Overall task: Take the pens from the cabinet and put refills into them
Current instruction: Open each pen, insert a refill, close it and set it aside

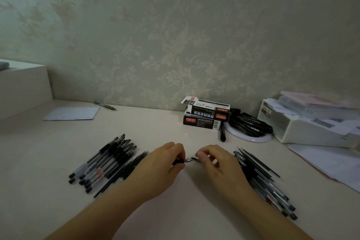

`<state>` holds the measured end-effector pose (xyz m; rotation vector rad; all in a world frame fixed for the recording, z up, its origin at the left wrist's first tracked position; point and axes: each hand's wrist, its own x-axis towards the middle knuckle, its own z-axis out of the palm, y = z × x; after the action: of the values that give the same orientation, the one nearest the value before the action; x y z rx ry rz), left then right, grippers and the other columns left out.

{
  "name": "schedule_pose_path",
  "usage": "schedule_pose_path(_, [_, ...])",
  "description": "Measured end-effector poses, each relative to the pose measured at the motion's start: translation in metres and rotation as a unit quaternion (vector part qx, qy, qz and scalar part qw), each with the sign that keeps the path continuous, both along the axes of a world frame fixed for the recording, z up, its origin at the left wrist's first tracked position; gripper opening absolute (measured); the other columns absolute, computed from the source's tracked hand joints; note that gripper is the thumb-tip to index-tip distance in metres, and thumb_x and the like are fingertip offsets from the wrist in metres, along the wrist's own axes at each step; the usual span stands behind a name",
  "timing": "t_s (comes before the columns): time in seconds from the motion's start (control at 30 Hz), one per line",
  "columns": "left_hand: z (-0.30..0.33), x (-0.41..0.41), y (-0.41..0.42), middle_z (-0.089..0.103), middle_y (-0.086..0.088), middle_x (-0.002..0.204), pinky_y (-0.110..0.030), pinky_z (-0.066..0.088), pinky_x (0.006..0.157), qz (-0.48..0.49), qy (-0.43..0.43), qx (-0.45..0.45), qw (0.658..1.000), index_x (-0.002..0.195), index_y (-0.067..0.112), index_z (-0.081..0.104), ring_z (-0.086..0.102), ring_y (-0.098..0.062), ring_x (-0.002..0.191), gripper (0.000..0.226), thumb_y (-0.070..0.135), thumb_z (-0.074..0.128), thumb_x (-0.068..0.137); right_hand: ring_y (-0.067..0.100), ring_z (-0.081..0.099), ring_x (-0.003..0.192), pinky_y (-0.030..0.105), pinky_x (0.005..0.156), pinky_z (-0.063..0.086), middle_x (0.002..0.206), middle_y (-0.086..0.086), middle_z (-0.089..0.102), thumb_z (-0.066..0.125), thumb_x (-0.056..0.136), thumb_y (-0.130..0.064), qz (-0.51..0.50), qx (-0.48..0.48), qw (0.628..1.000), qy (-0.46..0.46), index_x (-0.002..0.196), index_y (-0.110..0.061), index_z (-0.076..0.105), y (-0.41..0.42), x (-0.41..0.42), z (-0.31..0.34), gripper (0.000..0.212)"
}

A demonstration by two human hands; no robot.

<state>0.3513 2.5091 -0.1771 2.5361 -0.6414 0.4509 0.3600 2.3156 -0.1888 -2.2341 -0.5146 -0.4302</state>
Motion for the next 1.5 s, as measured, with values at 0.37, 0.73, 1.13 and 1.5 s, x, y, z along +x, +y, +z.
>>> schedule_pose_path(0.37, [0.0024,0.0034,-0.0016,0.059,0.013,0.089,-0.025,0.046,0.070,-0.057,-0.021,-0.040,0.997,0.097,0.025,0.064,0.053,-0.004,0.077,0.011,0.031,0.055,0.094,0.007,0.064,0.074,0.014,0.071,0.049,0.078,-0.006,0.071,0.064,0.092,-0.033,0.058,0.104,0.986,0.117,0.080,-0.027,0.072,0.0005,-0.0019,0.0004,0.015])
schedule_pose_path(0.73, [0.0011,0.0042,-0.0014,0.062,0.012,0.089,-0.021,0.045,0.072,-0.055,-0.004,-0.037,0.998,0.101,0.027,0.066,0.054,-0.003,0.079,0.015,0.033,0.054,0.095,0.003,0.067,0.073,0.013,0.071,0.051,0.079,-0.005,0.074,0.067,0.088,-0.033,0.071,0.134,0.976,0.154,0.085,-0.024,0.076,-0.0016,-0.0029,0.0032,0.013])
schedule_pose_path(1.13, [0.0073,0.0028,-0.0014,0.067,0.011,0.077,-0.010,0.043,0.060,-0.067,0.067,-0.042,0.995,0.094,0.024,0.066,0.058,0.003,0.064,0.015,0.029,0.052,0.097,0.004,0.069,0.076,0.014,0.072,0.051,0.080,-0.003,0.076,0.073,0.086,-0.021,0.093,0.157,0.972,0.151,0.086,-0.023,0.078,-0.0017,-0.0027,0.0056,0.005])
schedule_pose_path(1.5, [0.0021,0.0023,-0.0012,0.055,0.012,0.089,-0.024,0.046,0.069,-0.056,-0.005,-0.010,0.998,0.091,0.025,0.051,0.049,-0.004,0.075,0.010,0.029,0.060,0.092,0.005,0.066,0.071,0.016,0.071,0.052,0.078,-0.004,0.073,0.063,0.083,-0.047,0.072,0.142,0.978,0.136,0.083,-0.027,0.074,0.0003,-0.0016,0.0021,0.022])
